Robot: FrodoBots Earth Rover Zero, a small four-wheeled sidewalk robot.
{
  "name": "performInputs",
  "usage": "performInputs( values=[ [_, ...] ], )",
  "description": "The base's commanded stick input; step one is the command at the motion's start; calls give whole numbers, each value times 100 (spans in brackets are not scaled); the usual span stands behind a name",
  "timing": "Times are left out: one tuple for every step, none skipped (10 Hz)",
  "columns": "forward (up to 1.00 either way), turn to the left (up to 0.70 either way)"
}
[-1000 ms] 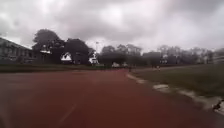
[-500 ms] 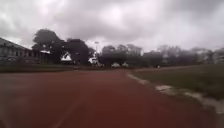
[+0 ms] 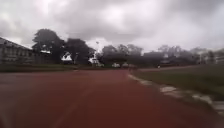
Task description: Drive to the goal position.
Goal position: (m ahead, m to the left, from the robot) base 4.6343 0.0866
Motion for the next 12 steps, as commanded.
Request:
performInputs(
  values=[
    [50, 2],
    [50, 2],
    [50, 2],
    [50, 2],
    [50, 2],
    [50, 2],
    [50, 2],
    [50, 2],
    [50, 2],
    [50, 2],
    [50, 2],
    [50, 2]
  ],
)
